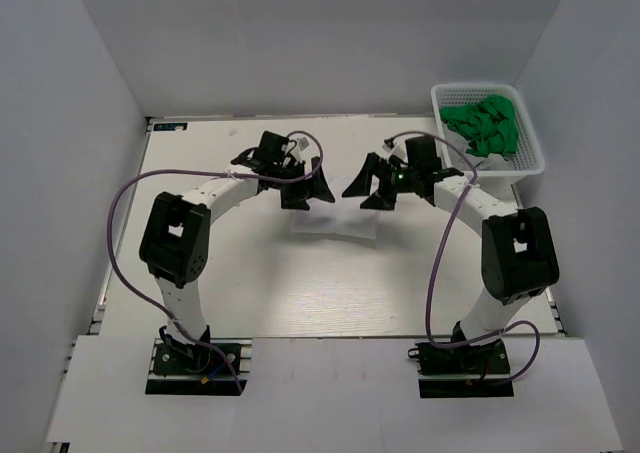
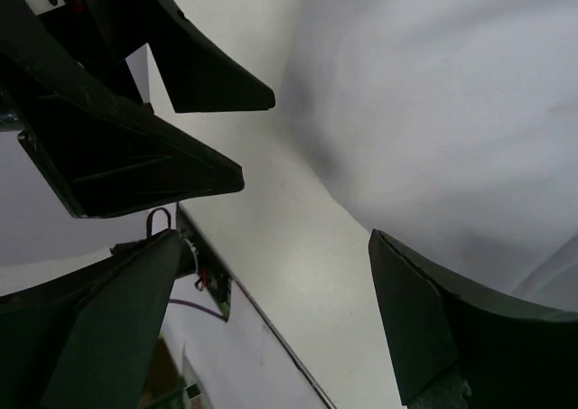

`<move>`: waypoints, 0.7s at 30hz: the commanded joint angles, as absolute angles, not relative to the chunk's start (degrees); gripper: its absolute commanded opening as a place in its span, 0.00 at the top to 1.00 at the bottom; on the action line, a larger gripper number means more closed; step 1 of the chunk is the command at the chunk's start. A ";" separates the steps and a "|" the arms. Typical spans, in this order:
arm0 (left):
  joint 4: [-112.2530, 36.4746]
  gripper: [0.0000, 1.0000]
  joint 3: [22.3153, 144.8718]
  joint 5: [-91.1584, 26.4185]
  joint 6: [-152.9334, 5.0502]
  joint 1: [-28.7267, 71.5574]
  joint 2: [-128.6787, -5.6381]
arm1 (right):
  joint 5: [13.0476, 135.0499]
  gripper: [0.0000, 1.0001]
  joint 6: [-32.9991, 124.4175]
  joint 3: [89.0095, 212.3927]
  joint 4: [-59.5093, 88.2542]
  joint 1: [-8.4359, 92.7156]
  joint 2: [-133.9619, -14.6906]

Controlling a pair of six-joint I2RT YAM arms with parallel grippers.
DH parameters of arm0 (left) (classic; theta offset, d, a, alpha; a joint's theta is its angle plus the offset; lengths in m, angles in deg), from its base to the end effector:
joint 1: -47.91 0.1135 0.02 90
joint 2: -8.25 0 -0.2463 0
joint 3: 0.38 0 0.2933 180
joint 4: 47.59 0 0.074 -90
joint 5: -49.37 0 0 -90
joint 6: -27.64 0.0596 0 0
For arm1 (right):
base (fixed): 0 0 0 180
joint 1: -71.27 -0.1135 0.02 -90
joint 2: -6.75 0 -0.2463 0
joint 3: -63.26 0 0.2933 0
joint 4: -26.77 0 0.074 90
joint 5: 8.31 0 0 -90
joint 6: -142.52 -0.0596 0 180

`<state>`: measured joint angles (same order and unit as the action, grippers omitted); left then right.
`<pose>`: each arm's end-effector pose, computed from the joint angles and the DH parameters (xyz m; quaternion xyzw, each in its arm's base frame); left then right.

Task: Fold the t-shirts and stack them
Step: Smooth out wrinkles on the folded tshirt

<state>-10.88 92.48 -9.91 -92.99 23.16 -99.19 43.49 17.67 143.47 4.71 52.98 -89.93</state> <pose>0.4014 -0.2186 0.1769 0.0410 0.9131 -0.3698 0.1669 0.3914 0.1682 0.1997 -0.0180 0.8628 0.4472 0.2351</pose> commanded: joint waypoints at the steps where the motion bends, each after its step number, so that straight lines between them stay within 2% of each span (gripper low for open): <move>1: -13.37 0.00 88.33 -7.67 -94.88 22.78 -100.38 | 37.14 0.10 13.25 135.99 11.09 53.42 -91.77; 3: -13.37 0.00 87.71 -7.14 -94.88 22.78 -101.44 | 35.21 0.10 11.13 130.90 16.00 53.77 -92.82; 11: -11.53 0.00 81.49 -7.67 -94.01 23.31 -105.31 | 40.89 0.10 15.87 127.54 11.72 58.16 -100.55; 16: -10.21 0.00 80.07 -9.96 -93.39 23.31 -104.16 | 43.28 0.10 21.40 128.94 8.56 58.52 -99.25; 21: -6.18 0.00 85.42 -13.81 -90.85 22.69 -98.73 | 41.09 0.10 28.34 135.34 2.24 58.00 -94.86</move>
